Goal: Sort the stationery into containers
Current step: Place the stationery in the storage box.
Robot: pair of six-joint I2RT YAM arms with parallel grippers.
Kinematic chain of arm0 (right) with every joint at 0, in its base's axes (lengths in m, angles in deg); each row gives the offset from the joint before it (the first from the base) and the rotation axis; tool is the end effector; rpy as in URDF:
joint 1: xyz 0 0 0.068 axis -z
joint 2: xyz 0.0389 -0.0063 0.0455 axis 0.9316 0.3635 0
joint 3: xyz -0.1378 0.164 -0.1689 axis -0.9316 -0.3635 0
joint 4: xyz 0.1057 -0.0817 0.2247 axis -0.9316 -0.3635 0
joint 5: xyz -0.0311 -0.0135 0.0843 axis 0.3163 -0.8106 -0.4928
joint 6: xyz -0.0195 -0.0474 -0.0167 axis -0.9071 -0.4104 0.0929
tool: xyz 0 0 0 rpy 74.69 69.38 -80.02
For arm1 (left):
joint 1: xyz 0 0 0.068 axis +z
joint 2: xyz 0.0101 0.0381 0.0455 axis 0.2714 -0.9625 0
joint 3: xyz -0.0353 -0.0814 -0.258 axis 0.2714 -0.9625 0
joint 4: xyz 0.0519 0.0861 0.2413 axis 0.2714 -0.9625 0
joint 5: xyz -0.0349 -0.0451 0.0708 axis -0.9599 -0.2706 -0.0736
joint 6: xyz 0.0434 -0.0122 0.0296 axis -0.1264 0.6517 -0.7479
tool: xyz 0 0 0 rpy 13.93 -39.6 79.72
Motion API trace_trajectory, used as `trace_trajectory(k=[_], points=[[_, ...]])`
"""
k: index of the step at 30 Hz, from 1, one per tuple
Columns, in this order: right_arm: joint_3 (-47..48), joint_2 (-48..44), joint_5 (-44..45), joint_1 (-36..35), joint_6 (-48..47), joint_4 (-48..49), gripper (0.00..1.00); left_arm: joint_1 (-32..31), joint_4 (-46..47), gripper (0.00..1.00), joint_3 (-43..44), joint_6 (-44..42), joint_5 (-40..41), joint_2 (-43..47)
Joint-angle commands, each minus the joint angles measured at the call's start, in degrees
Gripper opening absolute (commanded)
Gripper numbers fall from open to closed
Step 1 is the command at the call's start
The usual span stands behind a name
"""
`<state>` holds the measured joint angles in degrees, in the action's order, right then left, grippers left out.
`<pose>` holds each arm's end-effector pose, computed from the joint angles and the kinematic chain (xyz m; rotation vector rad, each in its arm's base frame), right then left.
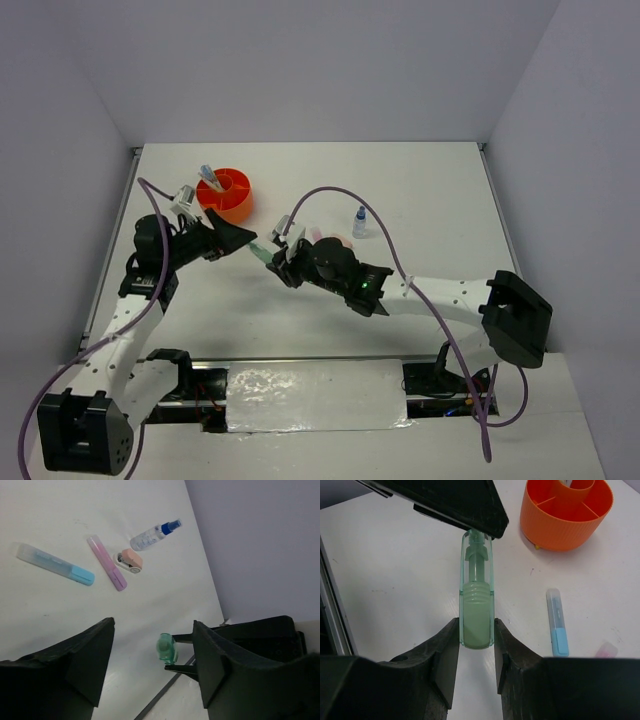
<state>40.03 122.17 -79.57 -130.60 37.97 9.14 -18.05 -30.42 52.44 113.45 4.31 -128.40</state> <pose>0.1578 0.2900 0.2686 -0.9323 1.5864 0.6723 0.2036 -0.0296 0.2835 -0.2213 1.8833 -1.1657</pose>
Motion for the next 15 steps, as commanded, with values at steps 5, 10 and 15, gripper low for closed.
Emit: trace_trajectory(k=[5,10,15], points=[[1.9,-2.1,-0.2,-0.6,-0.7,3.7,0.13,-3.1,8.7,0.64,-1.2,2.8,-4.6,-2.6],[3.3,-0.5,1.1,-0.6,-1.4,3.3,0.14,-3.8,8.8,0.32,-0.7,2.8,-4.6,-3.0],[3.9,-0.6,1.1,-0.6,-1.8,2.7,0.49,-4.0,1.7,0.00,4.1,-3.2,-0.6,-3.5]])
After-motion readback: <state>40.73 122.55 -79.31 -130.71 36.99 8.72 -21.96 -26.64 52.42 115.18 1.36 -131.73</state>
